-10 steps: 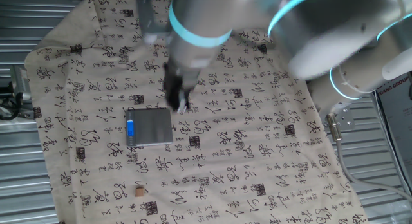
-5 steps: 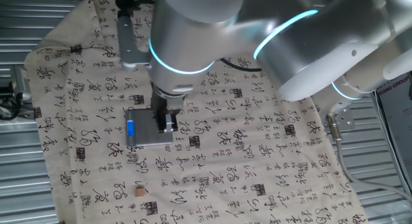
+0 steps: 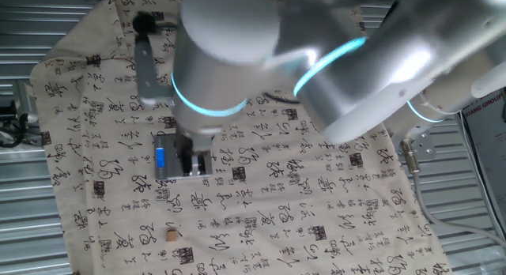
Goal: Place the block on the scale
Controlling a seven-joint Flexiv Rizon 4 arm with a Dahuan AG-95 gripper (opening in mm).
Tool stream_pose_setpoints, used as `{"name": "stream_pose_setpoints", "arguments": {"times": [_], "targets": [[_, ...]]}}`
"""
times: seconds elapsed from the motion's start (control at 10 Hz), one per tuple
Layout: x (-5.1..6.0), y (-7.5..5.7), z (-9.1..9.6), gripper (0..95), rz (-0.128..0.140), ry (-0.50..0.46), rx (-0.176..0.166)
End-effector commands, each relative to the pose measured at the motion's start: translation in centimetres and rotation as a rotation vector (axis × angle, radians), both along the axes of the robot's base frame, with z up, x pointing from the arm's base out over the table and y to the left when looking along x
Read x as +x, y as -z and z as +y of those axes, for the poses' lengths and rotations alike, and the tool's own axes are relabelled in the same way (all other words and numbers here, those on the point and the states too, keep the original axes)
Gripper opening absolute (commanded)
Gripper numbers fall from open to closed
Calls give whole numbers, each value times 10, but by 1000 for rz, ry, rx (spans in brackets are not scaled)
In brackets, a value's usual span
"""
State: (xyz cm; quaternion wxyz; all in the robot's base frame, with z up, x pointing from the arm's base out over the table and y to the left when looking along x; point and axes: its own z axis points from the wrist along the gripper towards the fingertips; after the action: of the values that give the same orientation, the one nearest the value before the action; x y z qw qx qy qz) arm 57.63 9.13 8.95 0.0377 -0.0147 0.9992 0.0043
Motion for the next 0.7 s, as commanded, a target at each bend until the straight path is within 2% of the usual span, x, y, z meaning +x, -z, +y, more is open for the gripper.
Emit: {"name": "stream_pose_setpoints", "arguments": {"times": [0.1, 0.2, 0.7], "targets": [[5, 6, 4, 0, 10, 7, -2], [12, 1, 10, 0, 14, 16, -9], [12, 0, 10, 0, 0, 29, -6]]}}
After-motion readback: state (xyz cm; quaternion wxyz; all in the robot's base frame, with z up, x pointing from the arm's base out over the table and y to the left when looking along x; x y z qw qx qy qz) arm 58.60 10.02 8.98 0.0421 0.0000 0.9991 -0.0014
